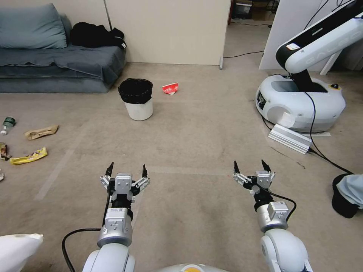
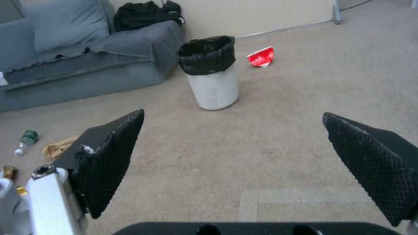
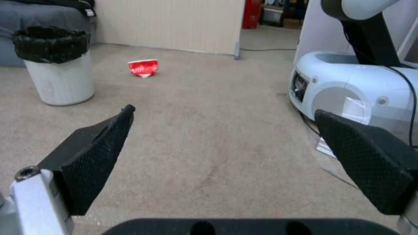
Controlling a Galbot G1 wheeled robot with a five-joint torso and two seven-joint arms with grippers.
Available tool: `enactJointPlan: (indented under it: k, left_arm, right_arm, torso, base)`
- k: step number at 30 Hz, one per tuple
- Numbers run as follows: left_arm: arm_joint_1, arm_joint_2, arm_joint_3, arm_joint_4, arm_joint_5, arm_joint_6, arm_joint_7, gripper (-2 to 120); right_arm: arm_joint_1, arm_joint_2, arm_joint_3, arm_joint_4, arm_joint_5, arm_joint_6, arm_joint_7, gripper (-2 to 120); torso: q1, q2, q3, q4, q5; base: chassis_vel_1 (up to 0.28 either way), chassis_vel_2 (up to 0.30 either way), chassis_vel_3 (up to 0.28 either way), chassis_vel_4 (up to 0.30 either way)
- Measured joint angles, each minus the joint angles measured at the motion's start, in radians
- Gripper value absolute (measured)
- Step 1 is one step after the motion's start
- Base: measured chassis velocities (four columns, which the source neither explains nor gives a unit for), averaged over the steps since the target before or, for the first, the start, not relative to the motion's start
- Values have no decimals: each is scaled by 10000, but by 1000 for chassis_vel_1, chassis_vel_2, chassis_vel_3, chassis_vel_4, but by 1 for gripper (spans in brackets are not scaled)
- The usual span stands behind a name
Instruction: Pick up the trash bin, then pick up the garbage from the floor and place it into the trash bin.
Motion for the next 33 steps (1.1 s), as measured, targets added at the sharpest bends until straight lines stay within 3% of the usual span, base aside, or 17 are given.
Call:
enactJointPlan:
  k: [9, 11, 13, 16, 22, 27, 33]
  left_arm:
    - [24, 18, -37, -31, -64, 64, -22, 100]
    - [109, 106, -208, -230, -281, 315, -156, 100]
    - [328, 386, -749, -835, -818, 940, -632, 100]
    - [432, 482, -883, -1008, -1236, 1261, -736, 100]
    - [425, 487, -788, -1013, -1309, 1308, -758, 100]
    - [420, 479, -664, -932, -1340, 1291, -776, 100]
    - [457, 468, -605, -898, -1358, 1233, -779, 100]
  right_arm:
    - [-15, 4, -2, 16, -1, 0, 1, 100]
    - [-82, 29, -8, 86, -31, 5, 0, 100]
    - [-531, 177, -78, 535, -286, 99, 3, 100]
    - [-1525, 527, -272, 1541, -868, 361, 10, 100]
    - [-3038, 1045, -555, 3068, -1754, 748, 25, 100]
    - [-3091, 1073, -704, 3083, -1439, 1451, -37, 100]
    - [-3045, 1075, -728, 3023, -1394, 1542, -228, 100]
  torso:
    - [0, 0, 1, 0, -2]
    - [0, -1, 1, 0, -8]
    - [0, 0, 0, 3, 14]
    - [0, 0, 0, 1, -10]
    - [0, 1, 0, -5, -5]
    - [0, 0, 0, 1, 1]
    - [0, 1, 0, 0, 0]
  base:
    - [0, 0, 0, 0]
    - [0, 0, 0, 0]
    - [0, 0, 0, 0]
    - [0, 0, 0, 0]
    - [0, 0, 0, 0]
    - [0, 0, 0, 0]
    - [0, 0, 0, 0]
